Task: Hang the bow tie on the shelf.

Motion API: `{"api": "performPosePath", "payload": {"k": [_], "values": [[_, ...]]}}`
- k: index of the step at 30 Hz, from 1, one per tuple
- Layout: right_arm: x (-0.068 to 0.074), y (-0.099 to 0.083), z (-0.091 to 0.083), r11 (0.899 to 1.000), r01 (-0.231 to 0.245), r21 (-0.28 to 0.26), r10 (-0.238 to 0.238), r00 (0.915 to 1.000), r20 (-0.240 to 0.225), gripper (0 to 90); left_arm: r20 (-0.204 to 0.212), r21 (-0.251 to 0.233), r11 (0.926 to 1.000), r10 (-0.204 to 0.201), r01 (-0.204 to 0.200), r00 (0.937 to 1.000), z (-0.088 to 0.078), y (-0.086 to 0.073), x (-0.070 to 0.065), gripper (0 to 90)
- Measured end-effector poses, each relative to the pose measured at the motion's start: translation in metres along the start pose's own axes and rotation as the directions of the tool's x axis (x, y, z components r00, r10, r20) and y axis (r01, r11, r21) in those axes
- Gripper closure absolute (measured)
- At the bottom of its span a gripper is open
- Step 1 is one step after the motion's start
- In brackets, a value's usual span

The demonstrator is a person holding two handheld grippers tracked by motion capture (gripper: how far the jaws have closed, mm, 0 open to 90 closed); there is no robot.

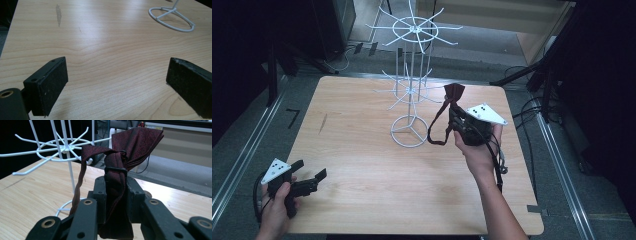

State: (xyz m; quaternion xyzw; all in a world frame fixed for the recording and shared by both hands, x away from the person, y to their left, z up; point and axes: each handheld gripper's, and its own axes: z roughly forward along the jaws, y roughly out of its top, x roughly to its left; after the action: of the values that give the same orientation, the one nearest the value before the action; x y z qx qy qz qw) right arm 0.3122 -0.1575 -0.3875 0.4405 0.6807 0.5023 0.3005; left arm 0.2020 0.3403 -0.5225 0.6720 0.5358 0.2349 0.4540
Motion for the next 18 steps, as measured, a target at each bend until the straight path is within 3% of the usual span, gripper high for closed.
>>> {"api": "performPosePath", "payload": {"k": [6, 18], "values": [[0.003, 0.004, 0.005, 1.000, 0.010, -0.001, -0.010, 0.9999, -0.004, 74.5, 0.002, 0.002, 1.0000, 0.002, -0.002, 1.0000, 0.000, 0.000, 0.000, 4.4], [0.002, 0.000, 0.024, 0.999, -0.015, 0.038, 0.015, 0.9999, -0.001, 74.5, 0.004, 0.003, 1.0000, 0.001, -0.001, 1.0000, 0.000, 0.000, 0.000, 4.4]]}}
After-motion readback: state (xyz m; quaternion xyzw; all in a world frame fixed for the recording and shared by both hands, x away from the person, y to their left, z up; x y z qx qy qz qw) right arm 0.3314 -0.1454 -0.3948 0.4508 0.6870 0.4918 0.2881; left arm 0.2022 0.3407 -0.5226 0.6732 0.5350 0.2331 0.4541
